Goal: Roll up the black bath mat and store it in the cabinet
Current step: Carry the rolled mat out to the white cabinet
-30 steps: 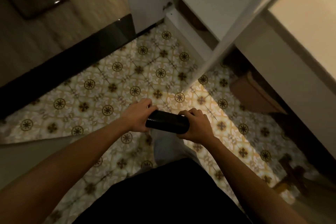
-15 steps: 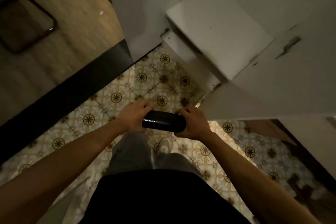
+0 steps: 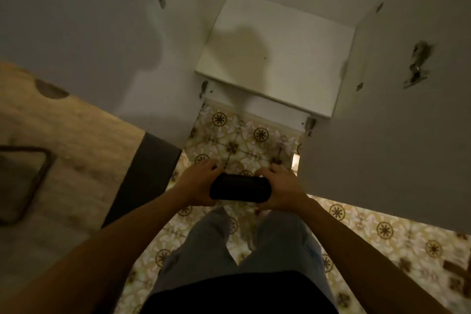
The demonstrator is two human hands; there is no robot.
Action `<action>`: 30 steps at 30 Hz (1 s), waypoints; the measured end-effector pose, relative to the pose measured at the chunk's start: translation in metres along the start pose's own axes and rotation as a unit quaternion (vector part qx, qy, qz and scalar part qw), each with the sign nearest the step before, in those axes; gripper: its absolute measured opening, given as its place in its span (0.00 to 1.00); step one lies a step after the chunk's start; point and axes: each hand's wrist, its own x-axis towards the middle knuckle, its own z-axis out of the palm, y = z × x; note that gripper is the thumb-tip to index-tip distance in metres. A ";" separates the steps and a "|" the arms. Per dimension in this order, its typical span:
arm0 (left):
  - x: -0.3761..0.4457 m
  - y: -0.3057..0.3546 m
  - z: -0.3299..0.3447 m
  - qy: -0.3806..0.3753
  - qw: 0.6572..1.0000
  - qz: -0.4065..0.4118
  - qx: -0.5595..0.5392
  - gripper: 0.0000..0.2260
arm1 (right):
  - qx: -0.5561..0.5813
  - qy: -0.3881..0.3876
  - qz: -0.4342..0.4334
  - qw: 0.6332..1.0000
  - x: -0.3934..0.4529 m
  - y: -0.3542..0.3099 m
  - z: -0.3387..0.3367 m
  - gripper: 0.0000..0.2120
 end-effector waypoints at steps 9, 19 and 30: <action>0.088 -0.059 -0.022 -0.035 0.999 0.010 0.037 0.37 | -0.006 0.024 0.029 0.999 0.089 0.018 -0.001 0.38; 0.252 -0.140 0.049 -0.003 0.997 0.007 0.073 0.30 | -0.034 0.017 0.053 0.998 0.252 0.104 0.062 0.41; 0.465 -0.289 0.177 0.074 0.993 0.026 0.093 0.31 | -0.113 0.070 0.015 0.991 0.491 0.206 0.152 0.39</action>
